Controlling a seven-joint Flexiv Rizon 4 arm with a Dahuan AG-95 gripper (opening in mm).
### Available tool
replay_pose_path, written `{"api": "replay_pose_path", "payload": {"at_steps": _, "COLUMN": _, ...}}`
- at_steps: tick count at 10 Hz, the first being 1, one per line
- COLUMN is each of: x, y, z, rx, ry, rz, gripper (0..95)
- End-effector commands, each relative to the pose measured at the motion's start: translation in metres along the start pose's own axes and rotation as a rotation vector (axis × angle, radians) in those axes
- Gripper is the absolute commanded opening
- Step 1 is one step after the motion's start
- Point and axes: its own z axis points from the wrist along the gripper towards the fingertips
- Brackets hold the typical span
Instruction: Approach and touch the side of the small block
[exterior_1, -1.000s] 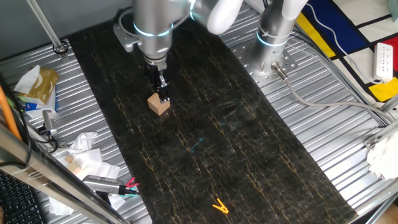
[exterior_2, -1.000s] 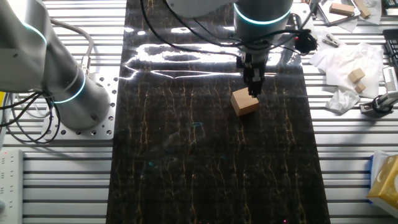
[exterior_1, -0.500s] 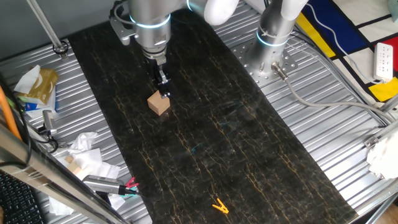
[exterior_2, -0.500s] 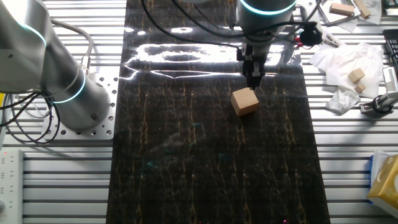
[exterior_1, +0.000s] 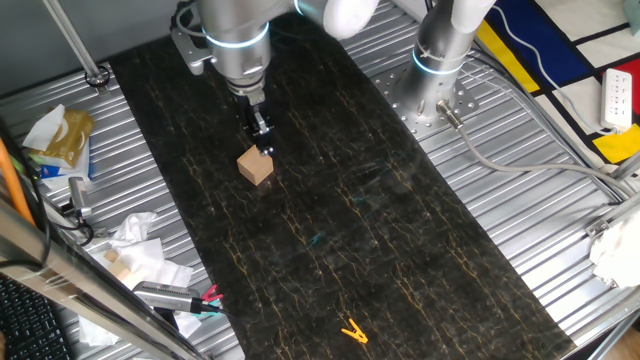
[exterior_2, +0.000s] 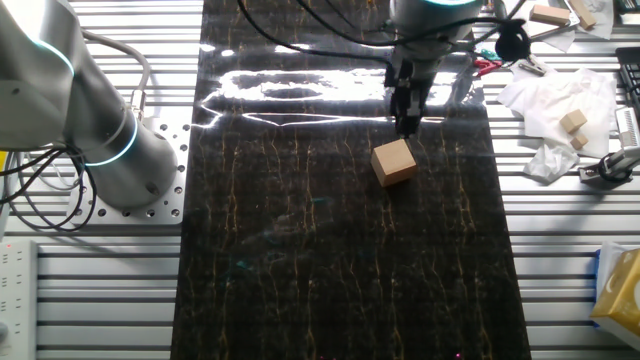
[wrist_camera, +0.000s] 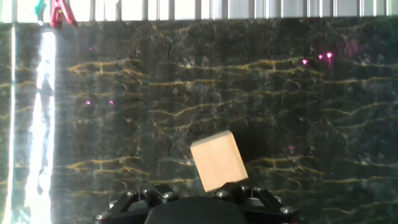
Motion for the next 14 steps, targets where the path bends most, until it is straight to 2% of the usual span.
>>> {"api": "replay_pose_path", "payload": {"at_steps": 1, "x": 0.0029, "y": -0.0007, "z": -0.0008, "rx": 0.017, "ry": 0.002, "rz": 0.000, "gripper": 57.0}}
{"api": "replay_pose_path", "payload": {"at_steps": 3, "x": 0.0030, "y": -0.0006, "z": -0.0013, "rx": 0.023, "ry": -0.034, "rz": 0.000, "gripper": 57.0}}
{"api": "replay_pose_path", "payload": {"at_steps": 6, "x": 0.0057, "y": 0.0000, "z": -0.0068, "rx": 0.023, "ry": -0.046, "rz": 0.007, "gripper": 57.0}}
{"api": "replay_pose_path", "payload": {"at_steps": 8, "x": 0.0057, "y": 0.0000, "z": -0.0069, "rx": 0.024, "ry": -0.109, "rz": -0.016, "gripper": 57.0}}
{"api": "replay_pose_path", "payload": {"at_steps": 14, "x": 0.0057, "y": 0.0000, "z": -0.0069, "rx": 0.031, "ry": -0.103, "rz": -0.050, "gripper": 57.0}}
